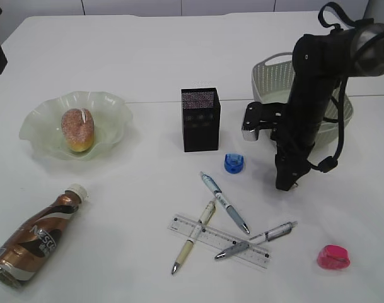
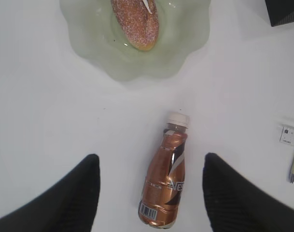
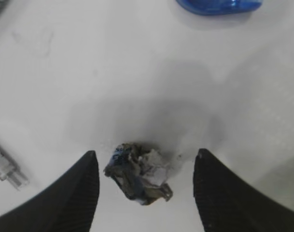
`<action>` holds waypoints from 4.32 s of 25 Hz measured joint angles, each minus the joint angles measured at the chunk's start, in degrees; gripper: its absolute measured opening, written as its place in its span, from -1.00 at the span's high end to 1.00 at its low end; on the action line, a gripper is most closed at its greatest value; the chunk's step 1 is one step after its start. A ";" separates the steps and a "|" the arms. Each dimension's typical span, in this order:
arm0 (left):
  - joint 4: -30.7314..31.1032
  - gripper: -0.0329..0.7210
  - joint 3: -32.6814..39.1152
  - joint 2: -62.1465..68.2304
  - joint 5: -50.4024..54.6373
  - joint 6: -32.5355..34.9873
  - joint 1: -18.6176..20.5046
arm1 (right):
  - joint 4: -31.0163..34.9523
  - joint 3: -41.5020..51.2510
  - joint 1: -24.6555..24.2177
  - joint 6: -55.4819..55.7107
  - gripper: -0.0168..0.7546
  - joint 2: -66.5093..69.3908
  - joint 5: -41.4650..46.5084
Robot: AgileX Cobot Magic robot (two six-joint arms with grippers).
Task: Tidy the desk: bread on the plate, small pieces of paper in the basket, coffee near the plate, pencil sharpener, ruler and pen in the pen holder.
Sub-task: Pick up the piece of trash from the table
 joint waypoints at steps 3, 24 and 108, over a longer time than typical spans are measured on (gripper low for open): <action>0.00 -0.36 0.00 0.00 0.00 0.00 0.00 | -0.22 -0.97 0.00 0.21 -0.31 0.00 0.31; 0.00 -0.36 0.00 0.00 0.00 0.00 0.00 | -0.44 -5.03 0.00 2.94 -0.31 -4.50 3.28; -1.30 -0.36 0.00 0.00 0.00 0.00 0.00 | -0.91 7.22 0.77 4.92 -0.31 -3.77 -4.01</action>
